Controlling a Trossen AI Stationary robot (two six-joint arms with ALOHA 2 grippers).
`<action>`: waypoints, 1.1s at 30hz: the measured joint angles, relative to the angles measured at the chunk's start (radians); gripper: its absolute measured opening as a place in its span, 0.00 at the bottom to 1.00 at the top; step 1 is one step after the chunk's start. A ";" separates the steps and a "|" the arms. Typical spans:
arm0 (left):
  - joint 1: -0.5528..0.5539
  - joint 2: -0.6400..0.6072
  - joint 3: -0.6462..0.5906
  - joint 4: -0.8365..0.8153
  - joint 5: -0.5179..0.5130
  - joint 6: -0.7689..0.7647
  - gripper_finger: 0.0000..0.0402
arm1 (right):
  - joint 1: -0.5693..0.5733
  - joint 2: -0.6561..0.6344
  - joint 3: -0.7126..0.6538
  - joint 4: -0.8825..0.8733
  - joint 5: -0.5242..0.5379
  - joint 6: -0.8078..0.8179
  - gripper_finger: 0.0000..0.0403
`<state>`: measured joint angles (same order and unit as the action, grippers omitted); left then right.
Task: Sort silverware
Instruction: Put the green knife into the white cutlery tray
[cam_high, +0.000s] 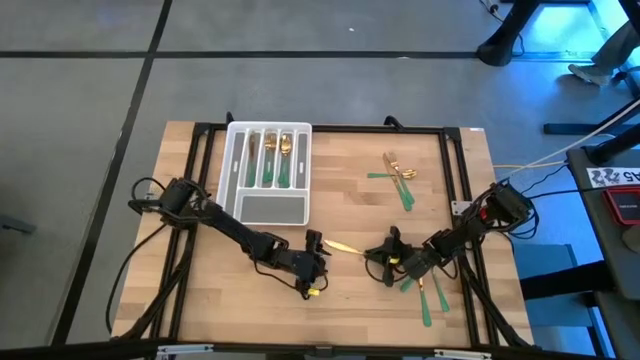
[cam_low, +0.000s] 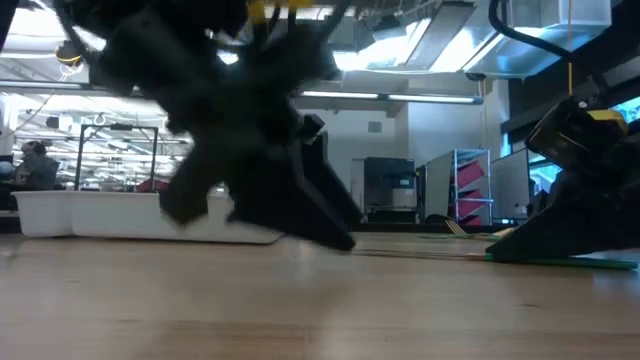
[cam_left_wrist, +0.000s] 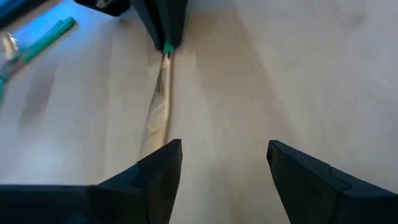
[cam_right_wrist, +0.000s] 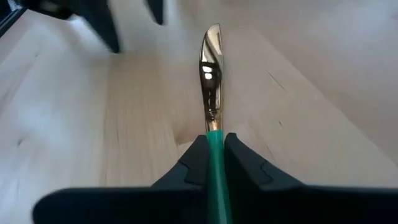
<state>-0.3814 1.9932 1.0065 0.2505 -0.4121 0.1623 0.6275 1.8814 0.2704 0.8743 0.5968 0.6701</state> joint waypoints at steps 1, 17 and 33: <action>-0.003 0.015 0.000 0.006 -0.022 0.028 0.57 | -0.001 0.000 -0.005 0.014 -0.009 -0.029 0.09; 0.012 0.088 0.004 0.030 -0.166 0.071 0.57 | 0.000 0.013 -0.021 0.150 -0.063 -0.181 0.00; 0.001 0.088 0.000 0.006 -0.104 -0.133 0.57 | 0.002 -0.112 -0.018 0.217 -0.076 -0.348 0.00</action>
<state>-0.3801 2.0815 1.0070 0.2565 -0.5161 0.0293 0.6296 1.7696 0.2523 1.0910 0.5203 0.3218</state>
